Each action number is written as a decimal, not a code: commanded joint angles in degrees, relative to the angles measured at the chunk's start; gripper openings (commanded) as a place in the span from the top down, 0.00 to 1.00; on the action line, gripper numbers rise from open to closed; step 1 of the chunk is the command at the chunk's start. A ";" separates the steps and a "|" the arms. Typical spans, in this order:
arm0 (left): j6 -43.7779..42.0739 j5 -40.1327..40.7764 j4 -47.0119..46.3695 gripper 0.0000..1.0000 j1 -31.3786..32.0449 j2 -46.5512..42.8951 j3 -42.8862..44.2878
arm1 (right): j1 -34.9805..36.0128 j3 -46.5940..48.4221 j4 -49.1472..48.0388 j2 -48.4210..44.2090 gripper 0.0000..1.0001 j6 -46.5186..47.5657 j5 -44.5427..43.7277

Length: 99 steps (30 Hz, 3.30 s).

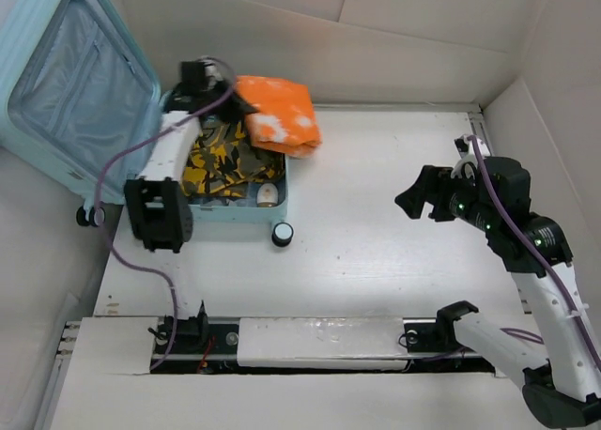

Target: Pack the luggage

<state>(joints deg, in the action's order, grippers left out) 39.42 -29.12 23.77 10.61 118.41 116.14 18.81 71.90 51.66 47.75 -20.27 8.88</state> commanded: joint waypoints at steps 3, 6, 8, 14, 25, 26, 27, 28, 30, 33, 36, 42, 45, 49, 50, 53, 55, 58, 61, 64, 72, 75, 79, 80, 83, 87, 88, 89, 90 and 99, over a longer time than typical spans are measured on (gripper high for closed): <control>-5.14 -4.71 -3.96 1.00 -17.18 -16.44 -22.14 | 0.18 0.44 -5.16 1.20 0.10 0.76 1.49; -4.44 -3.41 -7.33 1.00 -26.23 -20.84 -34.43 | 0.70 0.44 -5.69 2.34 0.10 1.38 2.01; -4.44 -2.69 -7.86 1.00 -31.58 -21.90 -38.16 | 0.70 0.44 -6.30 2.87 0.10 1.90 2.54; -6.28 3.54 -6.46 0.34 -33.22 -28.12 -42.48 | 0.70 0.44 -6.92 3.93 0.10 2.43 4.55; 1.71 24.19 -2.33 0.25 -22.65 -52.02 -39.32 | 1.76 -6.85 -11.49 4.46 0.10 2.96 11.58; 2.24 26.38 -1.19 0.25 -22.65 -53.36 -39.32 | 2.28 -7.56 -12.10 3.76 0.18 4.09 12.20; 2.24 32.84 2.65 0.25 -22.65 -54.33 -38.80 | 2.89 -8.35 -12.63 3.24 0.27 4.10 12.90; 2.24 35.95 5.38 0.25 -22.65 -55.12 -37.92 | 2.90 -10.01 -12.64 3.23 0.41 5.14 14.74; 4.07 47.24 11.53 0.25 -22.13 -55.74 -35.64 | 4.21 -11.60 -13.95 2.61 0.75 6.47 16.42; 7.16 53.63 17.18 0.25 -22.13 -60.30 -36.85 | 6.59 -15.72 -17.28 1.30 0.89 7.18 20.63; 7.16 61.18 20.51 0.18 -22.13 -63.03 -36.78 | 9.22 -20.12 -21.75 -0.80 0.75 7.18 24.59; 3.91 76.57 32.21 0.14 -24.76 -55.58 -25.09 | 13.17 -24.35 -25.99 -1.43 0.31 7.18 29.87; 6.71 80.97 38.42 0.14 -24.76 -50.66 -19.73 | 14.85 -24.35 -25.29 -1.43 0.23 9.98 29.87; 5.59 84.23 39.95 0.14 -24.76 -41.97 -12.10 | 15.99 -23.73 -23.89 -0.37 0.21 12.01 31.80; 4.71 85.10 40.73 0.16 -24.76 -37.59 -9.29 | 16.52 -23.73 -23.89 0.15 0.21 12.01 31.81; 2.07 82.23 40.74 0.20 -28.85 -33.17 -0.32 | 18.01 -23.21 -23.89 0.15 0.21 12.53 31.20; 2.07 74.44 40.74 0.24 -35.19 -32.63 1.89 | 18.02 -23.21 -23.36 0.68 0.21 12.54 31.19; -0.12 73.60 38.64 0.24 -37.95 -31.41 2.77 | 19.16 -23.21 -22.75 1.29 0.21 13.07 30.67; -0.75 72.54 38.19 0.34 -35.67 -28.68 4.88 | 19.16 -22.07 -22.22 2.43 0.21 13.07 30.05; -0.75 71.23 38.19 0.69 -35.05 -27.44 7.09 | 19.68 -21.54 -21.69 2.97 0.21 13.07 29.53; 3.80 72.37 28.56 1.00 -11.54 -40.33 -14.09 | 19.69 -21.54 -22.30 5.59 0.21 13.07 28.47; 6.54 66.06 19.41 1.00 3.42 -53.95 -36.57 | 19.69 -21.54 -22.92 7.53 0.21 12.46 28.99; 4.90 37.42 8.95 0.44 8.28 -62.24 -54.28 | 21.44 -21.54 -24.24 9.64 0.21 11.92 28.47; 0.70 33.04 6.66 0.26 8.28 -62.25 -55.57 | 22.23 -21.54 -24.76 9.65 0.21 11.31 28.47; -5.29 13.84 5.15 0.00 11.18 -62.08 -57.43 | 22.85 -21.54 -25.29 11.14 0.21 10.78 27.06; -10.33 -7.65 6.73 0.00 11.80 -57.51 -54.80 | 22.85 -21.54 -25.81 12.37 0.21 9.64 25.57; -11.28 -16.75 5.95 0.00 11.80 -55.76 -54.09 | 22.85 -21.02 -25.82 12.89 0.21 9.64 24.18; -11.29 -16.84 4.89 0.00 11.80 -54.96 -54.09 | 22.85 -20.23 -25.30 12.90 0.21 9.64 23.64; -9.73 -24.76 0.18 0.00 11.80 -54.34 -53.56 | 22.85 -20.22 -25.29 12.90 0.21 9.64 23.03; 17.13 -45.22 -38.99 0.00 14.07 -50.12 -47.83 | 22.85 -12.14 -20.38 15.26 0.25 10.16 15.20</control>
<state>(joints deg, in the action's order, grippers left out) 46.52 -60.27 16.64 23.11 70.46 62.50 41.32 55.31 30.52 62.83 -10.48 27.97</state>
